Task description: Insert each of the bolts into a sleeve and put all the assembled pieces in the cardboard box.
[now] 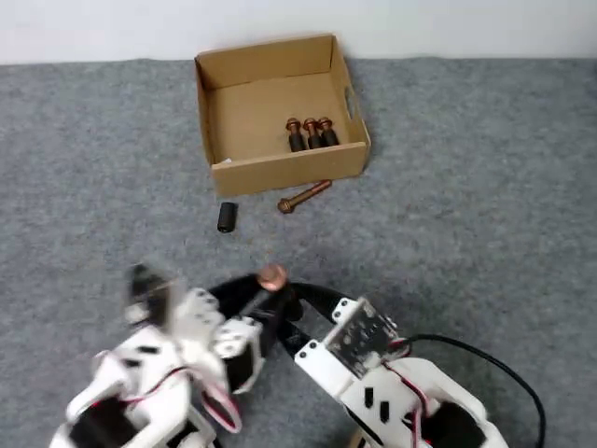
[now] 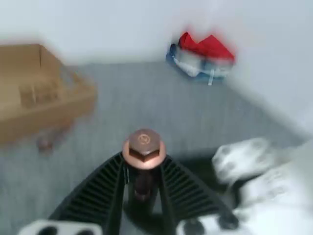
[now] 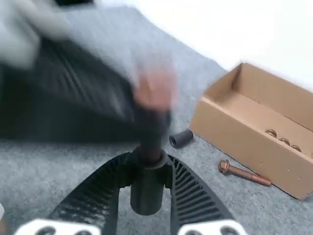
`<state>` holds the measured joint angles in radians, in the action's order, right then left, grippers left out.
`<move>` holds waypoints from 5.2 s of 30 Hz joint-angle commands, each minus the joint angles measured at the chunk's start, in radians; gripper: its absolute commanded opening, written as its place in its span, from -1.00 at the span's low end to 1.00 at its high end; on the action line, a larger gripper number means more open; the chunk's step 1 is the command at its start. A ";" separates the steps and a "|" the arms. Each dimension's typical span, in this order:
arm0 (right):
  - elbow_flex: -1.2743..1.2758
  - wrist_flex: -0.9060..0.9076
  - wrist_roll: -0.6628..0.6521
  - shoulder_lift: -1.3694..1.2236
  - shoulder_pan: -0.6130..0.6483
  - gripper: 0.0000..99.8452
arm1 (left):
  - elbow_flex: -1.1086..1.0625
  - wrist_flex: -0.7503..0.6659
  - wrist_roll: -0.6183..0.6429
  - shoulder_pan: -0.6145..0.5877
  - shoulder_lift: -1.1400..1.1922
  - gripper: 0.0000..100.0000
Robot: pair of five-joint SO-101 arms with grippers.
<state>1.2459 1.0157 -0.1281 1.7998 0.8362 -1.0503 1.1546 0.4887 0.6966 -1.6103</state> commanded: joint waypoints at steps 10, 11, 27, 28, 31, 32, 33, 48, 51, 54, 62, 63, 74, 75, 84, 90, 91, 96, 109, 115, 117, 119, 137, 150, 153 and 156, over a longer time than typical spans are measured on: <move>-0.020 -0.028 -0.081 -0.004 -0.004 -0.98 | 0.062 0.091 -0.052 0.006 -0.003 -0.98; -0.020 -0.028 -0.086 -0.004 -0.004 -0.98 | 0.054 0.087 -0.071 0.005 -0.003 -0.97; -0.015 -0.024 0.068 -0.012 -0.163 -0.98 | 0.102 0.199 -0.164 -0.270 -0.005 -0.62; -0.017 -0.022 0.092 -0.012 -0.185 -0.98 | 0.111 0.199 -0.164 -0.292 -0.005 -0.62; -0.025 -0.022 0.196 -0.013 -0.260 -0.98 | 0.113 0.186 -0.164 -0.374 -0.008 -0.63; -0.032 -0.019 0.229 -0.015 -0.286 -0.98 | 0.105 0.180 -0.164 -0.411 -0.009 -0.64; -0.041 -0.019 0.258 -0.016 -0.312 -0.98 | 0.088 0.170 -0.166 -0.454 -0.011 -0.68; -0.417 -0.030 0.443 -0.653 -0.437 -0.98 | -0.545 -0.287 -0.172 -0.784 -0.011 -0.99; -0.528 -0.059 0.443 -0.800 -0.438 -0.98 | -0.627 -0.381 -0.173 -0.784 -0.011 -0.99; -0.628 -0.122 0.443 -0.932 -0.438 -0.98 | -0.641 -0.402 -0.233 -0.784 -0.011 -0.99; -0.875 -0.312 0.370 -1.274 -0.440 -0.98 | -0.641 -0.336 -0.341 -0.784 -0.011 -0.99; -0.904 -0.344 0.358 -1.319 -0.440 -0.98 | -0.641 -0.331 -0.338 -0.784 -0.011 -0.99; -1.229 -0.720 0.195 -1.844 -0.503 -0.98 | -0.641 -0.330 -0.336 -0.784 -0.003 -0.99; -1.257 -0.740 0.184 -1.888 -0.503 -0.98 | -0.641 -0.330 -0.336 -0.784 -0.003 -0.99; -1.467 -0.837 0.135 -2.227 -0.506 -0.98 | -0.641 -0.328 -0.338 -0.784 -0.003 -0.99; -1.568 -0.769 0.040 -2.396 -0.506 -0.94 | -0.641 -0.318 -0.339 -0.784 -0.003 -0.99; -1.577 -0.745 0.011 -2.416 -0.506 -0.90 | -0.641 -0.318 -0.339 -0.784 -0.003 -0.99; -1.634 -0.639 -0.003 -2.439 -0.499 -0.70 | -0.641 -0.318 -0.338 -0.784 -0.003 -0.99; -1.999 -0.074 0.170 -2.442 -0.397 -0.98 | -0.641 -0.353 -0.338 -0.895 -0.005 -0.99; -2.033 0.125 0.304 -2.448 -0.329 -0.98 | -0.641 -0.353 -0.339 -0.893 -0.005 -0.99; -2.031 0.151 0.341 -2.453 -0.308 -0.98 | -0.641 -0.353 -0.339 -0.893 -0.005 -0.99; -2.031 0.157 0.364 -2.470 -0.289 -0.98 | -0.641 -0.353 -0.339 -0.893 -0.005 -0.99; -2.035 0.031 0.370 -2.658 -0.171 -0.75 | -0.641 -0.353 -0.341 -0.893 -0.005 -0.99; -2.036 0.019 0.371 -2.773 -0.134 -0.75 | -0.641 -0.353 -0.341 -0.893 -0.005 -0.99; -2.036 0.027 0.371 -2.776 -0.124 -0.75 | -0.641 -0.353 -0.341 -0.893 -0.005 -0.99; -2.036 0.085 0.371 -2.766 -0.119 -0.76 | -0.641 -0.353 -0.341 -0.893 -0.005 -0.99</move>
<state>-0.7687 1.0526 0.2355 -0.9759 0.6951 -1.6978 0.8309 0.1603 -0.1933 -1.6149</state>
